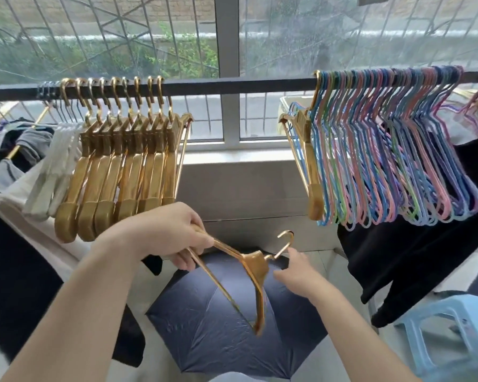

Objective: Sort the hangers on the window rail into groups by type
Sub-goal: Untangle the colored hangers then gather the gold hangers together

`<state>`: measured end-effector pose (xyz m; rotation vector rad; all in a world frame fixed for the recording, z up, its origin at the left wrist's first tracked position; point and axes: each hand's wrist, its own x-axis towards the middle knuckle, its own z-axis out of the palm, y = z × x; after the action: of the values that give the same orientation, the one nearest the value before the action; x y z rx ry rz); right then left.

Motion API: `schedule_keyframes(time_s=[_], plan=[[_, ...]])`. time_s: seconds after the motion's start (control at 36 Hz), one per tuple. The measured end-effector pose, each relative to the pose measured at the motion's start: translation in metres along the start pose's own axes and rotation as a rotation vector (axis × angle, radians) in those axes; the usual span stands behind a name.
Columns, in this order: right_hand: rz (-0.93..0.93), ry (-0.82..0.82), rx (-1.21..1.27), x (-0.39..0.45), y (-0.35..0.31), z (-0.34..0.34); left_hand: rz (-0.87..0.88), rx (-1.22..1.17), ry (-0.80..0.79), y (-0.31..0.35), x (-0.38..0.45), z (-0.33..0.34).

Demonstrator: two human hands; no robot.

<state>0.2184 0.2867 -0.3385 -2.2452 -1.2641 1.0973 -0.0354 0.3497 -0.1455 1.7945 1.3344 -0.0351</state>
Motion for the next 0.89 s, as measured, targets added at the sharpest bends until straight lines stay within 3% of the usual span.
schedule_keyframes(time_s=[0.17, 0.28, 0.39, 0.44, 0.5, 0.56, 0.64, 0.75, 0.89], plan=[[-0.193, -0.557, 0.386, -0.035, -0.007, 0.003, 0.115, -0.118, -0.022, -0.005, -0.037, -0.053], [-0.318, -0.741, 0.498, -0.052, -0.022, -0.012, 0.243, -0.344, 0.0, -0.036, -0.047, -0.098], [-0.44, -0.772, 0.493, -0.059, -0.036, -0.03, 0.432, -0.587, -0.013, -0.078, -0.037, -0.132], [-0.491, -0.797, 0.513, -0.062, -0.039, -0.042, 0.528, -0.856, -0.079, -0.094, -0.03, -0.151], [-0.54, -0.81, 0.536, -0.066, -0.045, -0.054, 0.595, -1.186, 0.056, -0.12, -0.019, -0.161], [-0.603, -0.773, 0.601, -0.072, -0.056, -0.066, 0.673, -1.165, 0.238, -0.108, -0.009, -0.16], [-0.7, -0.7, 0.742, -0.078, -0.068, -0.079, 0.579, -1.205, 0.565, -0.07, 0.002, -0.143], [-0.727, -0.624, 0.815, -0.084, -0.065, -0.095, 0.552, -1.337, 0.598, -0.027, 0.01, -0.114], [-0.662, -0.524, 0.731, -0.097, -0.051, -0.117, 0.529, -1.384, 0.479, 0.011, 0.013, -0.064]])
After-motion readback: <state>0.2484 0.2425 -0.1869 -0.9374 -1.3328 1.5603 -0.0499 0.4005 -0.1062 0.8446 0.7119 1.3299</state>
